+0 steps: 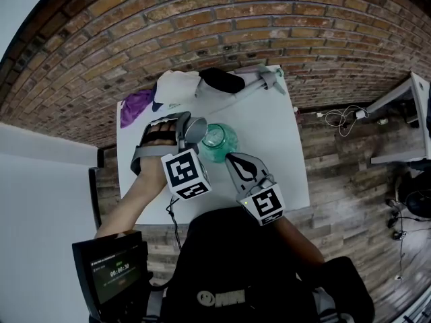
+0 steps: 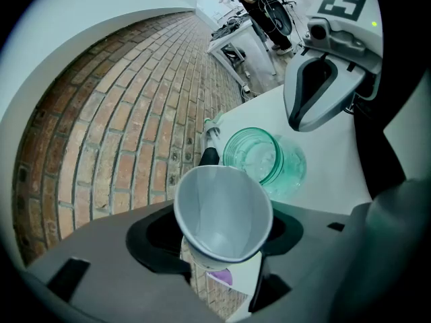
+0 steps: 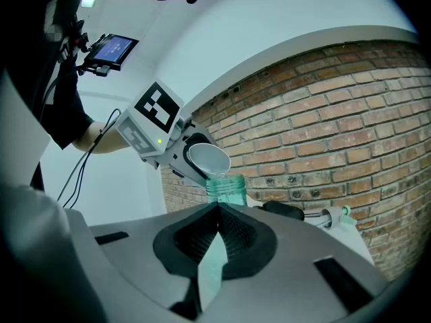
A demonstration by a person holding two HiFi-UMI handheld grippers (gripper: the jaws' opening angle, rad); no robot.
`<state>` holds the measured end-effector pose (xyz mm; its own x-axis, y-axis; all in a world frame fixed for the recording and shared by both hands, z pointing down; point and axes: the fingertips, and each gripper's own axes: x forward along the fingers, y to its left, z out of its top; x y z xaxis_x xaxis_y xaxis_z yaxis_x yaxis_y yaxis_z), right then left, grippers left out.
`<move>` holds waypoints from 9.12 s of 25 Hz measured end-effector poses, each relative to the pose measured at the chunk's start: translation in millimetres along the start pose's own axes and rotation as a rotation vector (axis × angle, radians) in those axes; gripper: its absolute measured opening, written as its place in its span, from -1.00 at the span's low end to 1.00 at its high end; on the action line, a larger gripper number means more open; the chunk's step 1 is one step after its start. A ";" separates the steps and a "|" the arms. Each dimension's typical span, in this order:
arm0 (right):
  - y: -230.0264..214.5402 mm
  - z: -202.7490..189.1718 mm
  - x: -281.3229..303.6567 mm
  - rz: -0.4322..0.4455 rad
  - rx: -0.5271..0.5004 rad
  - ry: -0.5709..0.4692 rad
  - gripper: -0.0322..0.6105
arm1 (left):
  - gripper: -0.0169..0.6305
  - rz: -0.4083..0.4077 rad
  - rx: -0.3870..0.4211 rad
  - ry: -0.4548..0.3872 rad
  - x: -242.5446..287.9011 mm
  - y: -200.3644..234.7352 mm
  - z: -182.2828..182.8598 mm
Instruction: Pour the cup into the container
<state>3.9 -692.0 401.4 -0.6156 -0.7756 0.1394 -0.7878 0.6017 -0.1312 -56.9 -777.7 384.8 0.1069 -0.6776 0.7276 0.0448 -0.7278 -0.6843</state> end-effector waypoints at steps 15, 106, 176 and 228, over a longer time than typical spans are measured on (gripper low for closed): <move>1.0 -1.3 0.2 0.003 -0.024 0.005 -0.89 | -0.05 0.006 -0.011 -0.004 0.3 0.4 -0.7; 4.3 0.8 1.8 0.011 -0.020 0.004 -0.89 | -0.05 0.047 0.078 0.032 1.2 1.4 1.5; 6.9 0.4 3.1 0.019 -0.032 0.012 -0.89 | -0.05 0.139 0.198 0.072 1.2 6.0 3.9; 9.0 -0.6 4.3 0.024 -0.042 0.013 -0.89 | -0.06 0.396 0.381 0.064 -8.5 28.3 17.4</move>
<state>-5.9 -689.8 401.4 -0.6346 -0.7582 0.1500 -0.7725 0.6281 -0.0934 -39.3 -790.7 358.4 0.1281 -0.9055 0.4045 0.3709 -0.3345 -0.8663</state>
